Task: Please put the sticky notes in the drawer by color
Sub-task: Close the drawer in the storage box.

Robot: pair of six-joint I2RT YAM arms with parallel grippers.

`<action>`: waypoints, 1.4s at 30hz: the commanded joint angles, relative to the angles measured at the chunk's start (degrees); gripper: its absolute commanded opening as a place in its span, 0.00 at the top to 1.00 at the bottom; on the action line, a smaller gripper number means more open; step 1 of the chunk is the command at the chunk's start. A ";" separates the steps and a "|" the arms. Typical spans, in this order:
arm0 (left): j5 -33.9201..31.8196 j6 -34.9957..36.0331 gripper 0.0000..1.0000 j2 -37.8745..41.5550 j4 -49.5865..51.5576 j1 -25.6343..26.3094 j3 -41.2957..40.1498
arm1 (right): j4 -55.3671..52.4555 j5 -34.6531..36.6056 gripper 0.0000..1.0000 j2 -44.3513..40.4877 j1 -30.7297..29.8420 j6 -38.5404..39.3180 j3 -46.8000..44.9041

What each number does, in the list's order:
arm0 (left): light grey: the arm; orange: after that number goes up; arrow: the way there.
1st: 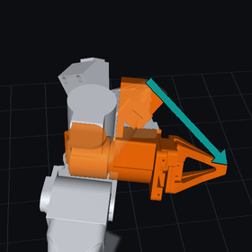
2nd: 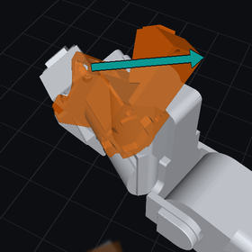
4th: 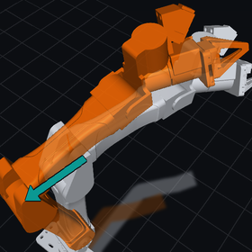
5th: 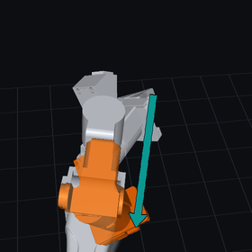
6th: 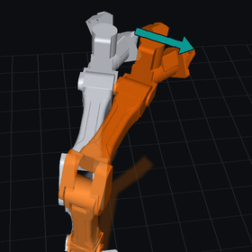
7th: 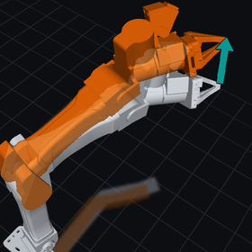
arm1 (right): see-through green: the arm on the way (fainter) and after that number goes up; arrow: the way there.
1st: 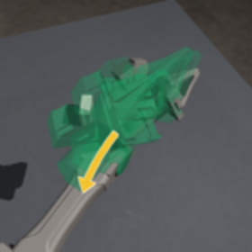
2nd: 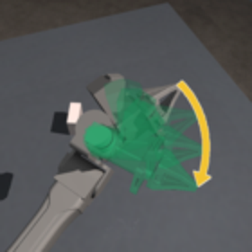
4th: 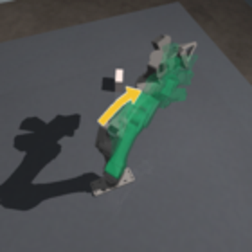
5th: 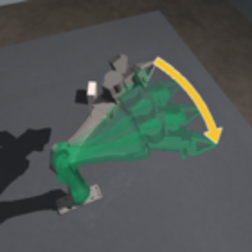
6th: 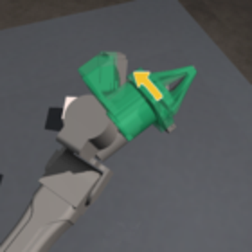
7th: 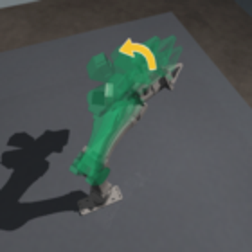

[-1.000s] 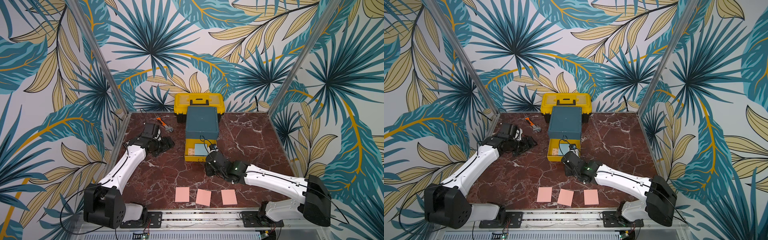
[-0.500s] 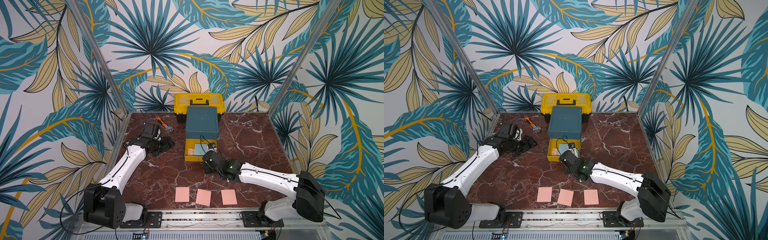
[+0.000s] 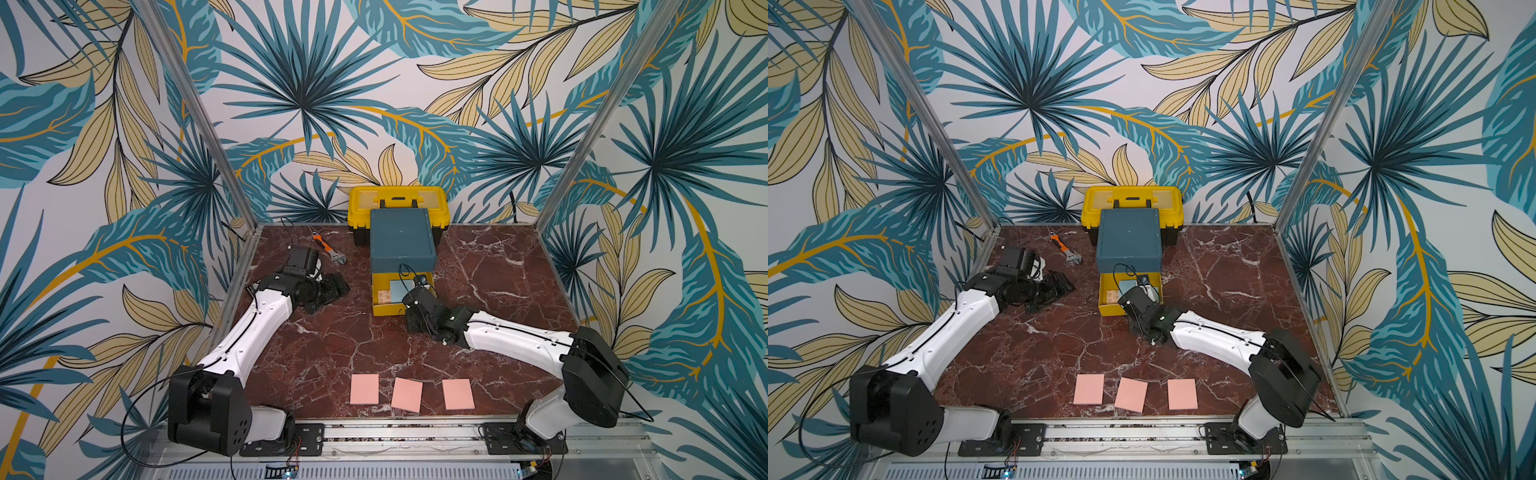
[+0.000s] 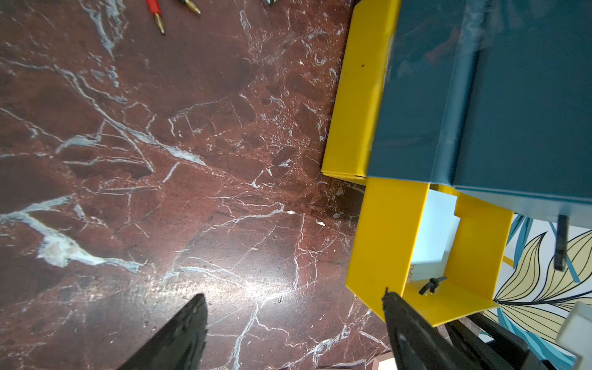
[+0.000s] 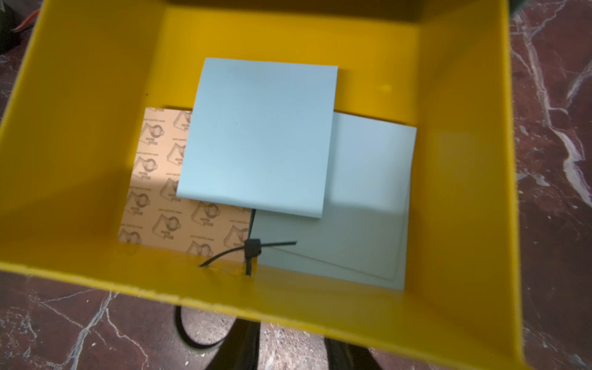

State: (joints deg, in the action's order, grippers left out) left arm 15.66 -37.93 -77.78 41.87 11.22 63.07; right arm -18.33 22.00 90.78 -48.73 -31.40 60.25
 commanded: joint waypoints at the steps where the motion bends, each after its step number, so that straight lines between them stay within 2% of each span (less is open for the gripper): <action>1: 0.11 0.60 0.12 -0.36 0.63 0.18 2.06 | 5.20 -1.13 0.65 1.62 0.48 1.60 2.56; 8: 0.29 0.77 0.12 -0.27 0.43 0.20 1.88 | 7.97 -1.07 0.65 1.86 0.43 1.16 3.67; 20: 0.67 0.34 0.12 -0.79 -0.26 0.14 1.27 | 11.47 7.92 0.65 5.09 0.93 5.10 4.82; 31: 0.78 0.14 0.12 -1.76 -0.73 0.15 1.35 | 24.76 15.70 0.65 6.99 1.54 6.51 -0.20; 42: 1.82 0.34 0.12 -3.16 -1.56 0.18 1.36 | 31.48 22.23 0.64 11.92 2.14 7.82 -0.98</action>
State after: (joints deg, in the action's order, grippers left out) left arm 16.75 -37.93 -80.53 41.45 11.22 63.07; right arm 9.47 40.27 101.30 -47.09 -24.36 60.62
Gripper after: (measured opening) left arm 0.877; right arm 0.360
